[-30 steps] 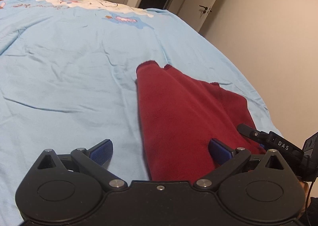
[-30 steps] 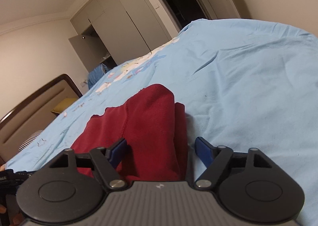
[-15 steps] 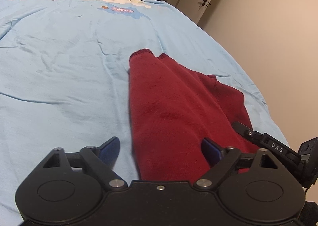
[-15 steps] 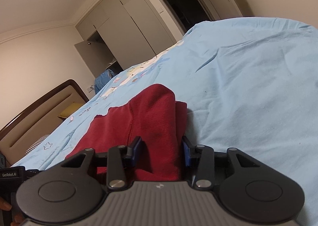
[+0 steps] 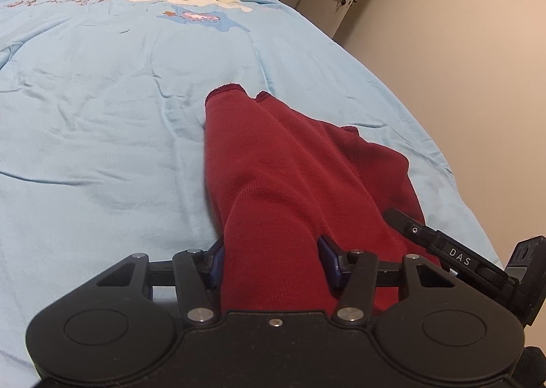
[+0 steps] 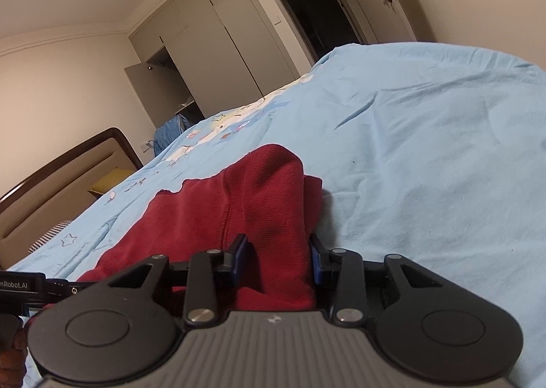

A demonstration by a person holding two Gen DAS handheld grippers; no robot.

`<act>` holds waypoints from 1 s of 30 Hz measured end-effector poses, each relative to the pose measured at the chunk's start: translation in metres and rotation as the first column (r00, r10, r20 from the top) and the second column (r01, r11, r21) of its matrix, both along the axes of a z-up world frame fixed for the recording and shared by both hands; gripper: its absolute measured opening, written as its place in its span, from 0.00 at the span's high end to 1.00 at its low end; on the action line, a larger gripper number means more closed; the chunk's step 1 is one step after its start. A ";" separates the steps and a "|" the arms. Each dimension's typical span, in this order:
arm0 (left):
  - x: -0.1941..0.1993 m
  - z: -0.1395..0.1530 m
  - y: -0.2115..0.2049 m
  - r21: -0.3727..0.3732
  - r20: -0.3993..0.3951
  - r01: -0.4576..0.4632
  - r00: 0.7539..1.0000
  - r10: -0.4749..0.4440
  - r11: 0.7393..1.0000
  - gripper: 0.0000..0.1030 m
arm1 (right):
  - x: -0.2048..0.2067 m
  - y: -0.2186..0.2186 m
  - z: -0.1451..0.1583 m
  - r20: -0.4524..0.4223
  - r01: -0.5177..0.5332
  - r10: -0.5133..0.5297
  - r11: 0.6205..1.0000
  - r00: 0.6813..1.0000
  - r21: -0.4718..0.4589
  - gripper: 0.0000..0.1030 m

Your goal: Fold small clothes

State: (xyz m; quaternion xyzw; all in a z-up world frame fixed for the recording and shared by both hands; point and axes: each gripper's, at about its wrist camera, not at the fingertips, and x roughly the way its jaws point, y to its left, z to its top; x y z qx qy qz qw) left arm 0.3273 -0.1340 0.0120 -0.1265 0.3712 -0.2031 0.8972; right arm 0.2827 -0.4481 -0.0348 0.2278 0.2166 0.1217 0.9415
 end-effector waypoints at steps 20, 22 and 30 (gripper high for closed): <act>-0.023 0.039 0.008 0.007 0.124 0.033 0.992 -0.034 0.999 0.65 | -0.030 0.050 0.073 0.185 -0.048 0.086 0.978 0.979 -0.201 0.84; -0.025 0.045 0.011 0.007 0.140 0.030 0.990 -0.030 1.000 0.65 | -0.032 0.055 0.080 0.198 -0.052 0.093 0.978 0.976 -0.203 0.84; -0.031 0.068 0.029 0.019 0.195 0.011 0.981 -0.014 1.000 0.65 | -0.028 0.072 0.098 0.246 -0.068 0.115 0.979 0.962 -0.194 0.84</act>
